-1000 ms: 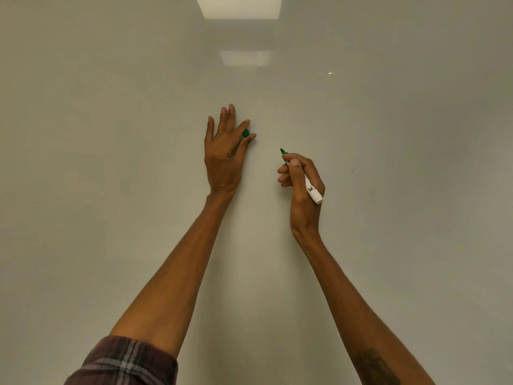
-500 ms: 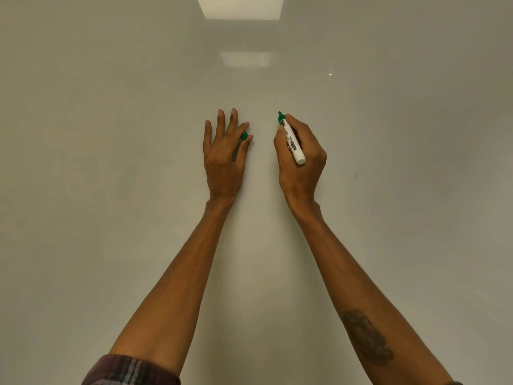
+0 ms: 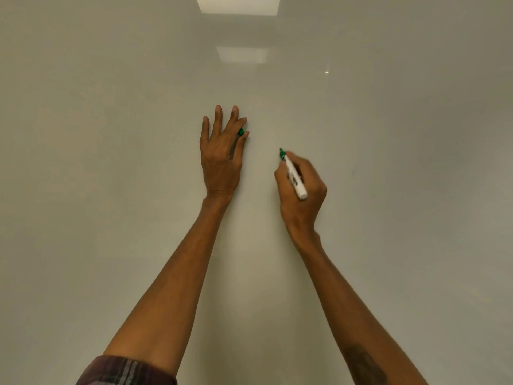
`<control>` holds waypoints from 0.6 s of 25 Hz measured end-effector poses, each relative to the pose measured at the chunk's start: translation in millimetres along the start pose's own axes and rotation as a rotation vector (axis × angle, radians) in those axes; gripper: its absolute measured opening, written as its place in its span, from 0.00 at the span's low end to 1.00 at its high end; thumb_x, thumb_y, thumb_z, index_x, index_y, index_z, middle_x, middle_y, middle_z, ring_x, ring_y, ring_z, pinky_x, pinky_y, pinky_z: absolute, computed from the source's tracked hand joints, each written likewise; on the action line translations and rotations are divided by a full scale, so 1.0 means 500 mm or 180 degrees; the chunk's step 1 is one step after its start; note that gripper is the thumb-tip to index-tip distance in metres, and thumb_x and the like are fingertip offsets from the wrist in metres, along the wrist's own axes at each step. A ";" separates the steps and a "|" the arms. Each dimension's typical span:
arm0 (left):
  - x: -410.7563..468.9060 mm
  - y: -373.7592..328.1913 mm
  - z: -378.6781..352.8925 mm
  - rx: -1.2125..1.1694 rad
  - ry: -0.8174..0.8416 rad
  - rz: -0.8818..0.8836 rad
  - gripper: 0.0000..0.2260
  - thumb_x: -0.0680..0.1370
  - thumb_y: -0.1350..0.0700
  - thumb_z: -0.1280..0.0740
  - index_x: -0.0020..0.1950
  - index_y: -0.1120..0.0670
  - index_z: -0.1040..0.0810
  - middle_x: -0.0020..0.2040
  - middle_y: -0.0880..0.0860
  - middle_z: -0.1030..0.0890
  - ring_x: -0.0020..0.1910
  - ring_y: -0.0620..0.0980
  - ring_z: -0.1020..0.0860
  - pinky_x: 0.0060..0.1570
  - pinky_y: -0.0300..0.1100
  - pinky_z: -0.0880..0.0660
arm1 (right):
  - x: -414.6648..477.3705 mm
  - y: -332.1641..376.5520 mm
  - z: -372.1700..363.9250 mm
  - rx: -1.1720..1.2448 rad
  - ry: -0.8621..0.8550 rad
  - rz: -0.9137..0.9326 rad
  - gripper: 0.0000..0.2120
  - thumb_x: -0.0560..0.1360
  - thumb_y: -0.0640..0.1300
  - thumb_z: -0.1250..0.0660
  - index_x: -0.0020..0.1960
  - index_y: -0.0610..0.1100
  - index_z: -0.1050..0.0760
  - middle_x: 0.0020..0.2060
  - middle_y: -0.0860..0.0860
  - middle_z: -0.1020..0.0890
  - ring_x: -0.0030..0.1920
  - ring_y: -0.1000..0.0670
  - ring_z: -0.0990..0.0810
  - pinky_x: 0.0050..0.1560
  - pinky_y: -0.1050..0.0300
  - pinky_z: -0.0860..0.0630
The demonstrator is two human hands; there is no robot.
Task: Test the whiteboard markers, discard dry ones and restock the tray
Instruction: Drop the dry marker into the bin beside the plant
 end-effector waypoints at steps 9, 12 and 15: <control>-0.002 0.001 -0.003 0.0033 0.0025 -0.0005 0.14 0.83 0.57 0.36 0.68 0.57 0.23 0.70 0.53 0.24 0.75 0.57 0.33 0.76 0.56 0.41 | 0.033 -0.002 0.001 -0.0614 0.0106 0.0803 0.11 0.76 0.38 0.31 0.57 0.37 0.19 0.42 0.46 0.17 0.39 0.47 0.20 0.38 0.50 0.23; -0.002 0.002 -0.003 0.0056 0.0059 0.0038 0.14 0.83 0.57 0.36 0.67 0.58 0.23 0.70 0.53 0.24 0.74 0.58 0.33 0.76 0.55 0.41 | -0.066 -0.025 0.021 -0.0686 0.0197 0.0669 0.10 0.76 0.37 0.30 0.56 0.38 0.19 0.39 0.47 0.18 0.36 0.48 0.21 0.35 0.50 0.24; 0.001 0.002 0.001 -0.0142 0.0181 0.0145 0.12 0.82 0.57 0.35 0.65 0.58 0.21 0.70 0.55 0.24 0.75 0.58 0.34 0.77 0.55 0.43 | -0.109 -0.052 0.025 0.0132 0.0549 -0.0201 0.10 0.75 0.36 0.31 0.57 0.38 0.19 0.43 0.48 0.17 0.40 0.50 0.18 0.41 0.48 0.20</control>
Point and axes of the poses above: each hand's wrist, its own x-axis towards the middle knuckle, its own z-axis out of the back of the hand, y = z × x, the point moved 7 cm from there along x, towards the middle knuckle
